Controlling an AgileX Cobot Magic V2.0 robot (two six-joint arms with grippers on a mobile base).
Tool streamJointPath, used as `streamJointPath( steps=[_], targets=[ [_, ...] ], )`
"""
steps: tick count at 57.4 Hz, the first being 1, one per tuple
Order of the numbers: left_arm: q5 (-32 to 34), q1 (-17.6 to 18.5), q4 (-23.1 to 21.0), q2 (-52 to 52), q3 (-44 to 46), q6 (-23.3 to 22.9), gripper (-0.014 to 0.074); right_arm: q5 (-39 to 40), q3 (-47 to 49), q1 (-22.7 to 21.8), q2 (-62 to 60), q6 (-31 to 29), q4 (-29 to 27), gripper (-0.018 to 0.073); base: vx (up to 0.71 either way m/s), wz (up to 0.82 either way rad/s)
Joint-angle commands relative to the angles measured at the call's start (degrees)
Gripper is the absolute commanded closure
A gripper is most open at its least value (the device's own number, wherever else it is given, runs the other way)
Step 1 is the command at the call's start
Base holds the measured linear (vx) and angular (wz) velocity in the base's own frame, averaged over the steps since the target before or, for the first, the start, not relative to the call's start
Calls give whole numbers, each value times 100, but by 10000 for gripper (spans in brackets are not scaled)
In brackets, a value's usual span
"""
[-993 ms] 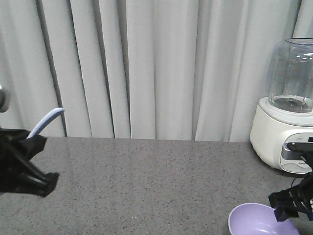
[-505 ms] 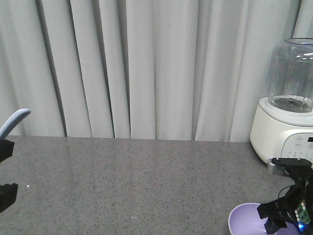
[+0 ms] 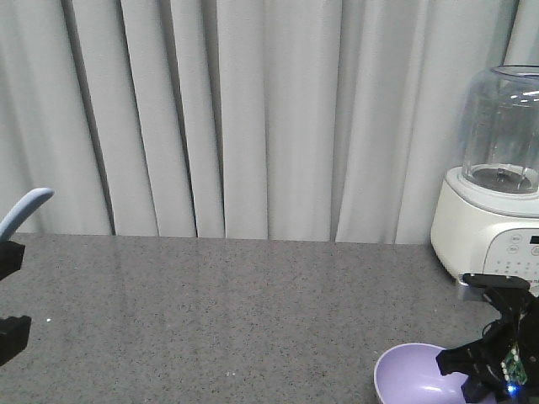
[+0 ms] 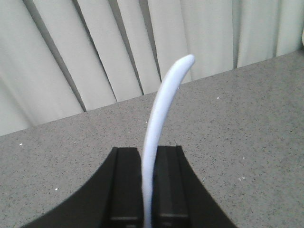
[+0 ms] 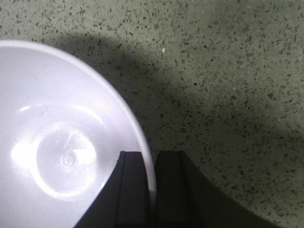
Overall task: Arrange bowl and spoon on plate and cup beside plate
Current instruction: 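Grasp the lavender bowl rim with the right gripper and lift it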
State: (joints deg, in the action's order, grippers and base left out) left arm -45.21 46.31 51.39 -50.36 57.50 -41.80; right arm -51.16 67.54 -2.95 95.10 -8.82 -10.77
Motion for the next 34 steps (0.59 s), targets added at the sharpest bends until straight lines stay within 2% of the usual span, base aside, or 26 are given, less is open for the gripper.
streamJointPath(
  steps=[1, 19, 28, 34],
  targets=[
    [270, 16, 218, 62, 156, -27, 596, 301, 175, 7, -365, -75, -9, 574, 0, 0],
    [281, 16, 218, 62, 156, -27, 596, 920, 175, 7, -2236, -383, -68, 571, 0, 0],
    [314, 16, 229, 62, 156, -27, 596, 1030, 153, 7, -3481, -775, -330, 571, 0, 0],
    [319, 16, 225, 62, 156, -27, 596, 1208, -200, 7, -4263, -787, -464, 571, 0, 0]
  ],
)
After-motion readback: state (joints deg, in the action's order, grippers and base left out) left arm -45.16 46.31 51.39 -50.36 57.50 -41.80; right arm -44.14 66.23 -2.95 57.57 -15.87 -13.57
